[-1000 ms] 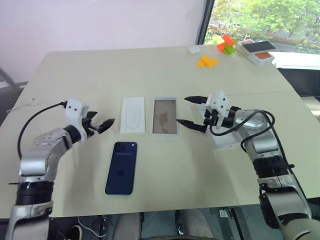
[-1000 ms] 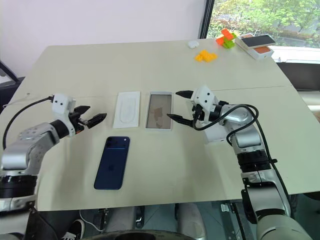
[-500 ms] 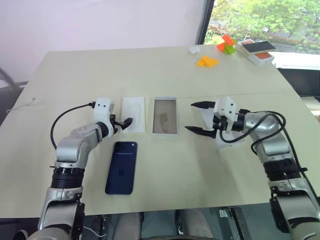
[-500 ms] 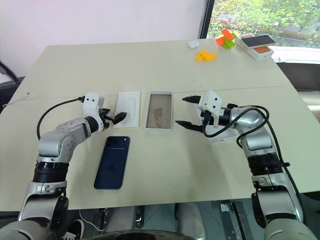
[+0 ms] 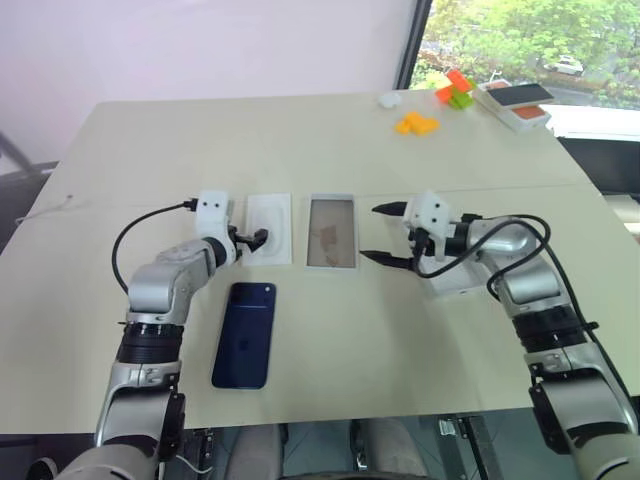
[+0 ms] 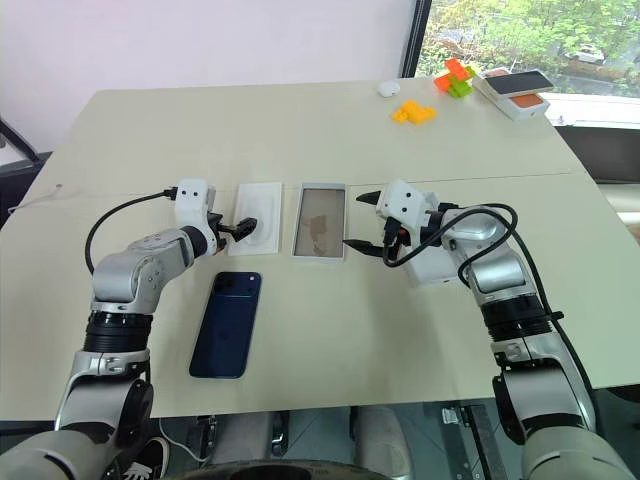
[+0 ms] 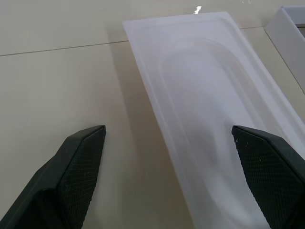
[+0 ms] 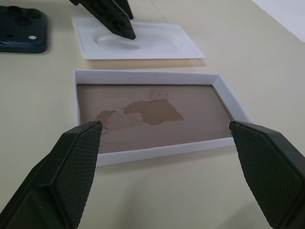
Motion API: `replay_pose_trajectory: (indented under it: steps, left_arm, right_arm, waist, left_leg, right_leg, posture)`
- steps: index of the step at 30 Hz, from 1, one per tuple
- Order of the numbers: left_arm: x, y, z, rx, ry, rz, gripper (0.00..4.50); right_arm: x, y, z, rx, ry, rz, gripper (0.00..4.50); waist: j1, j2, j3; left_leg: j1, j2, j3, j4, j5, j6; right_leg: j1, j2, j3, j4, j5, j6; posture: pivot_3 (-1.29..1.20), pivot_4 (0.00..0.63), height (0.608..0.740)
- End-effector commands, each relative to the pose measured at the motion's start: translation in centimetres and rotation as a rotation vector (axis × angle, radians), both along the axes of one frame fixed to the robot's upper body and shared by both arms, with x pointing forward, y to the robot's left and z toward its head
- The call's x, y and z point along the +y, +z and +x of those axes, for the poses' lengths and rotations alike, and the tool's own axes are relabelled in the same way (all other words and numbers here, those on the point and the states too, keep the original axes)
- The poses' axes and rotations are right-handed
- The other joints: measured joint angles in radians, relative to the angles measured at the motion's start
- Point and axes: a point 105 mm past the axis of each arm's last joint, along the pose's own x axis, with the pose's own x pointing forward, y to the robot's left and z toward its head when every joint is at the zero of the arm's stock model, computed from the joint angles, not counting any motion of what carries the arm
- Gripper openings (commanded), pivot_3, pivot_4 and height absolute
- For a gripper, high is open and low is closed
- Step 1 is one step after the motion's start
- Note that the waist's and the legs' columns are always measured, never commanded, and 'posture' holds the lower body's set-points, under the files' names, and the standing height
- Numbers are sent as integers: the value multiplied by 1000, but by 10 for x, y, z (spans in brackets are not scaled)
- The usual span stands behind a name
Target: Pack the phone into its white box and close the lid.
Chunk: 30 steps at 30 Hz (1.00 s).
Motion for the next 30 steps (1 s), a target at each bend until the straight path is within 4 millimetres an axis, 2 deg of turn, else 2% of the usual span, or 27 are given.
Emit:
replay_pose_trajectory:
  steps: [1, 6, 7, 9, 14, 15, 17, 20, 24, 30]
  left_arm:
    - [3, 5, 3, -18, 15, 6, 4463]
    - [2, 3, 3, -11, 17, -27, 4463]
    - [1, 2, 3, -3, 25, -49, 4240]
    - [-1, 0, 4, 3, 24, -59, 3630]
    - [-6, -6, 1, 43, 7, -60, 1226]
    - [-6, -7, 0, 48, 6, -59, 549]
    - [-6, -9, 0, 55, 8, -43, 53]
    - [-5, -11, -2, 72, 14, -48, 23]
    - [2, -4, -2, 49, 48, -48, 23]
    - [4, 10, 1, 2, 43, -28, 23]
  right_arm:
    - [0, 11, 1, 22, -5, 51, 4500]
    - [0, 16, -6, 52, 25, 95, 4500]
    - [0, 18, -6, 37, 23, 93, 4500]
    - [1, 20, -5, 27, 24, 104, 4500]
    - [4, 24, -6, 16, 30, 110, 4500]
    - [4, 24, -6, 15, 30, 111, 4500]
    - [5, 26, -6, 6, 29, 114, 4500]
    - [6, 28, -5, -3, 28, 118, 4500]
    - [6, 30, -4, -9, 23, 127, 4500]
    - [7, 29, -4, -12, 22, 127, 4500]
  waist:
    - [0, 0, 0]
    - [0, 0, 0]
    - [0, 0, 0]
    - [0, 0, 0]
    - [3, 0, 0]
    - [2, 0, 0]
    - [2, 0, 0]
    - [1, 0, 0]
    - [1, 0, 0]
    - [0, -1, 0]
  left_leg:
    - [0, 0, 0, 0, 0, 0]
    - [0, 0, 0, 0, 0, 0]
    - [0, 0, 0, 0, 0, 0]
    - [0, 0, 0, 0, 0, 0]
    - [0, 0, 0, 0, 0, 0]
    - [0, 0, 0, 0, 0, 0]
    - [0, 0, 0, 0, 0, 0]
    - [0, 0, 0, 0, 0, 0]
    - [0, 0, 0, 0, 0, 0]
    - [0, 0, 0, 0, 0, 0]
  right_leg:
    - [0, 0, 0, 0, 0, 0]
    - [0, 0, 0, 0, 0, 0]
    - [0, 0, 0, 0, 0, 0]
    - [0, 0, 0, 0, 0, 0]
    - [0, 0, 0, 0, 0, 0]
    - [0, 0, 0, -1, 0, 0]
    - [1, 0, 0, -1, 0, 0]
    - [1, 0, 0, -1, 0, 0]
    - [1, 0, 0, -1, 0, 1]
    - [0, 0, 0, -1, 1, 1]
  posture:
    - [0, 150, 740]
    - [0, 150, 740]
    - [0, 150, 740]
    - [0, 150, 740]
    - [0, 150, 740]
    - [0, 150, 740]
    - [0, 150, 740]
    - [0, 150, 740]
    - [0, 150, 740]
    - [0, 150, 740]
